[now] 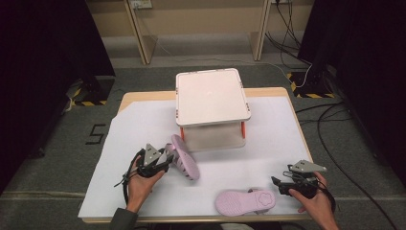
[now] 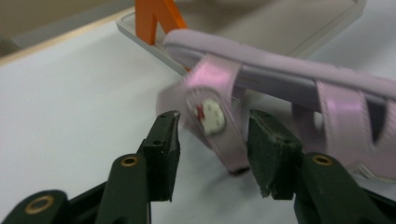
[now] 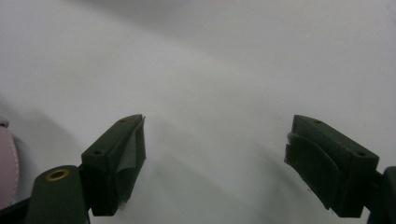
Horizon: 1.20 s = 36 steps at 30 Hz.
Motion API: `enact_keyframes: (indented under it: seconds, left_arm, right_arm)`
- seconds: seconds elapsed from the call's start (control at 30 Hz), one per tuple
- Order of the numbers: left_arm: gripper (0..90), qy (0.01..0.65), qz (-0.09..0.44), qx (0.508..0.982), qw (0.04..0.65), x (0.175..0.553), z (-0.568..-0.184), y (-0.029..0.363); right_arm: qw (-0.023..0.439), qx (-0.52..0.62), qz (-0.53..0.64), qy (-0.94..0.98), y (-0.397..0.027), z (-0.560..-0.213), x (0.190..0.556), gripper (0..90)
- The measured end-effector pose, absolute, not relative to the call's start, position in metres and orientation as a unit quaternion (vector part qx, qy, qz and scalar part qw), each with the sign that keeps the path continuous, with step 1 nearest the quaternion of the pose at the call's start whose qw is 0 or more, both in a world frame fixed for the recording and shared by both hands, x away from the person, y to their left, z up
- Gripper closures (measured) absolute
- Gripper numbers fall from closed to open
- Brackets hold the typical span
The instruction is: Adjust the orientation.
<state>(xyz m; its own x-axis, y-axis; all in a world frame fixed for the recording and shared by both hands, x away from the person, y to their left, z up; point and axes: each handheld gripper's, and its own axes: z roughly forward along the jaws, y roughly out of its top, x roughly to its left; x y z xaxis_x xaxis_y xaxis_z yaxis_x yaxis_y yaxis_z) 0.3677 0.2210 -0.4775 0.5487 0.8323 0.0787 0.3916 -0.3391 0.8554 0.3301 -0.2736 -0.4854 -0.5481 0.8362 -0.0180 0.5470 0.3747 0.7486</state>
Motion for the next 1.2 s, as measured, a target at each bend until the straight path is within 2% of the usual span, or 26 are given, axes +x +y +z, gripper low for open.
enact_keyframes:
  seconds: [0.1,0.17,0.27,0.43,0.67,0.9,0.93,1.0,1.17,1.2]
  left_arm:
    - [58.7,0.405,0.240,0.776,0.419,0.369,-0.480,0.221]
    - [65.0,0.412,0.229,0.771,0.428,0.369,-0.481,0.221]
    - [69.5,0.437,0.191,0.747,0.463,0.370,-0.483,0.229]
    - [73.6,0.444,0.178,0.736,0.480,0.370,-0.482,0.231]
    - [74.5,0.438,0.184,0.740,0.476,0.356,-0.463,0.230]
    - [73.3,0.452,0.183,0.732,0.475,0.318,-0.457,0.244]
    - [79.8,0.452,0.192,0.730,0.476,0.313,-0.456,0.247]
    - [79.8,0.455,0.198,0.720,0.485,0.303,-0.453,0.253]
    - [76.2,0.461,0.190,0.721,0.482,0.307,-0.462,0.255]
    - [73.3,0.461,0.186,0.720,0.484,0.312,-0.466,0.255]
  right_arm:
    - [0.201,0.431,0.358,0.804,-0.274,-0.486,0.330,20.0]
    - [0.202,0.430,0.357,0.804,-0.274,-0.485,0.330,20.0]
    - [0.200,0.431,0.358,0.804,-0.273,-0.486,0.330,20.1]
    - [0.201,0.429,0.355,0.806,-0.273,-0.486,0.330,20.1]
    - [0.204,0.428,0.356,0.805,-0.274,-0.485,0.330,20.2]
    - [0.206,0.426,0.357,0.805,-0.274,-0.484,0.329,20.1]
    - [0.206,0.427,0.357,0.805,-0.274,-0.484,0.329,20.2]
    - [0.207,0.426,0.355,0.806,-0.274,-0.485,0.329,20.2]
    - [0.206,0.422,0.353,0.809,-0.271,-0.485,0.330,20.2]
    - [0.204,0.422,0.355,0.809,-0.270,-0.485,0.331,20.2]
